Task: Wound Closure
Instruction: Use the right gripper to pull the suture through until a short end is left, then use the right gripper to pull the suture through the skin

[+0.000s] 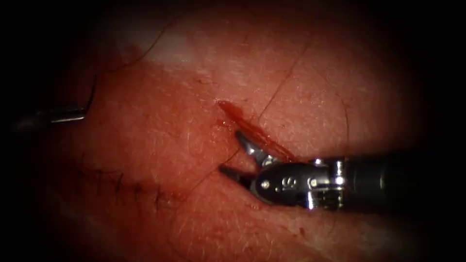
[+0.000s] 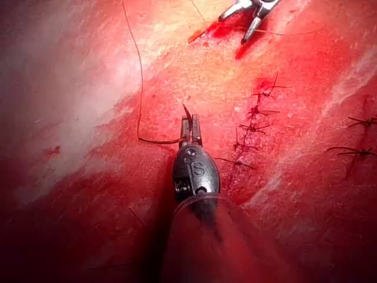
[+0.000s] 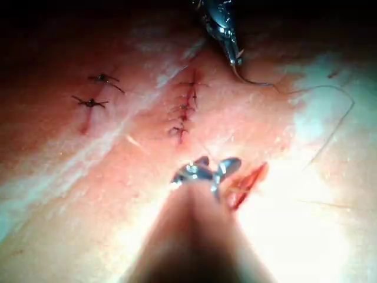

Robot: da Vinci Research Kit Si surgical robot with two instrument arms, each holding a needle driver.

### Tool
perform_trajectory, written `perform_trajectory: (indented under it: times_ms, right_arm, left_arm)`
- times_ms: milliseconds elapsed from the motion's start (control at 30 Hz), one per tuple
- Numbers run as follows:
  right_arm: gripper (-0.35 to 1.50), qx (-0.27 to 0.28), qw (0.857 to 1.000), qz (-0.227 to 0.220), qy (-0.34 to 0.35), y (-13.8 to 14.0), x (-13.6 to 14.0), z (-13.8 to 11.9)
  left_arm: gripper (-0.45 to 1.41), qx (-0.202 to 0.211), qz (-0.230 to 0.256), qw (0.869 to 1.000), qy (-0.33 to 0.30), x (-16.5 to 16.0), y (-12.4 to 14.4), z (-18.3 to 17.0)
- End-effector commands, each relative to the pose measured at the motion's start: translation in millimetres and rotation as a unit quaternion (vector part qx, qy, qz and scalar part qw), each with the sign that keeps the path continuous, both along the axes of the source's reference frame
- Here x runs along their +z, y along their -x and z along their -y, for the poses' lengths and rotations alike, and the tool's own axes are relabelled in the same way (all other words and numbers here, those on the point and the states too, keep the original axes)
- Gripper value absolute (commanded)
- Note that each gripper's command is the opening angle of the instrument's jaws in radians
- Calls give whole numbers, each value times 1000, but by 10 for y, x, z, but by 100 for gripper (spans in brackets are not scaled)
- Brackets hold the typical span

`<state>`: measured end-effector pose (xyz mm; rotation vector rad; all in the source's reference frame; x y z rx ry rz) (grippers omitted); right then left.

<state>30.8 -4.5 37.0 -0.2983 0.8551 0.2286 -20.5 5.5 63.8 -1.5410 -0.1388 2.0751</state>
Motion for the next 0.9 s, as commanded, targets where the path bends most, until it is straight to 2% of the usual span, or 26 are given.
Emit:
perform_trajectory:
  times_ms: [33, 67, 233, 400, 900]
  right_arm:
    - [-20, -10, 1000, -1, -7, -5, 8, 4]
    - [-35, -17, 1000, -3, -11, -3, 7, 4]
    - [-35, -25, 1000, -3, -18, 5, -2, 7]
    - [-35, -32, 999, -4, -23, 2, -18, 21]
    - [-35, -92, 993, -54, -45, -27, -112, 98]
  left_arm:
    - [-45, 0, 0, 1000, -2, 7, 4, 8]
    - [-45, 0, 0, 1000, -2, 7, 4, 8]
    - [-45, 1, 0, 1000, -2, 7, 4, 8]
    - [-45, 0, 0, 1000, -2, 7, 4, 8]
    - [-45, 1, 0, 1000, -2, 6, 3, 8]
